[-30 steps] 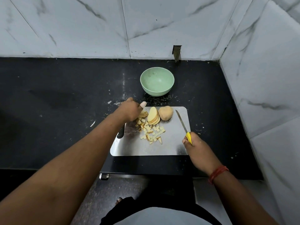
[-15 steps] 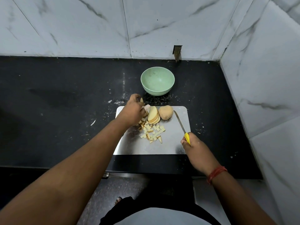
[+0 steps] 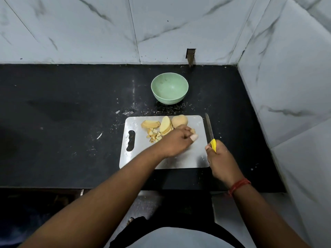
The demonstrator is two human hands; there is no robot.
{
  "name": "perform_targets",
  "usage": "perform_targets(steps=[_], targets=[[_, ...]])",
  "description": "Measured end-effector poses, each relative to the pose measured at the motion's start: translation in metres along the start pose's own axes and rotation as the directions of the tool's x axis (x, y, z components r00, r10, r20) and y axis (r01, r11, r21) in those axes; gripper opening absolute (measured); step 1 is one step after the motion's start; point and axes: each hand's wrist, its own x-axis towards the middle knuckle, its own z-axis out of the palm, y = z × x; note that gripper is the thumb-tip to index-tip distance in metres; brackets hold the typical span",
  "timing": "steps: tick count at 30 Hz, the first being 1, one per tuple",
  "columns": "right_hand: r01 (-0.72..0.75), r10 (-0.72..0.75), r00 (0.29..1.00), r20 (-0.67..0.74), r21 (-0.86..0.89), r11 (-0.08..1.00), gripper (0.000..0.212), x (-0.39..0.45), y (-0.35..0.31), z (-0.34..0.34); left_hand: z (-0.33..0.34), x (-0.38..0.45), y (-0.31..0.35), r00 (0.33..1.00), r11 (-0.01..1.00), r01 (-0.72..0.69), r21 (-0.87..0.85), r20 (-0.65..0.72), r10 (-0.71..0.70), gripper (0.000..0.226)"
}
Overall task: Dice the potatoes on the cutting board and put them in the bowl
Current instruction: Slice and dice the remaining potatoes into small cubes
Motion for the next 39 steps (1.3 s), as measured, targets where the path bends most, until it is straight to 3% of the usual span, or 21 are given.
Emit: perform_targets(steps=[6,9,13,21,25,30,39], targets=[[-0.035,0.033,0.999,0.029,0.064,0.997,0.017,0.001,0.009,0.002,0.018,0.008,-0.019,0.997,0.953,-0.073,0.296,0.045,0.062,0.032],[-0.032,0.031,0.999,0.030,0.028,0.999,0.017,-0.001,0.012,0.002,0.020,0.001,-0.025,0.992,0.854,-0.115,0.507,0.007,0.129,0.042],[-0.036,0.037,0.998,0.046,-0.014,0.999,0.018,-0.001,0.014,0.003,0.022,-0.009,-0.037,0.982,0.759,-0.148,0.634,0.003,0.188,0.055],[-0.103,0.115,0.983,0.146,-0.086,0.991,0.014,-0.001,0.009,0.011,0.032,-0.014,-0.035,0.954,0.654,-0.206,0.728,0.002,0.299,0.059],[-0.097,0.140,0.973,0.186,-0.224,0.970,0.012,-0.001,0.007,0.016,0.029,-0.013,-0.040,0.944,0.680,-0.213,0.702,-0.032,0.329,0.051],[-0.051,0.138,0.973,0.184,-0.414,0.909,0.018,-0.004,0.003,0.022,0.030,-0.014,-0.058,0.936,0.596,-0.239,0.767,0.020,0.350,0.064],[-0.034,0.167,0.968,0.187,-0.561,0.827,0.022,0.004,0.000,0.027,0.047,-0.018,-0.059,0.930,0.550,-0.219,0.806,0.002,0.367,0.065]])
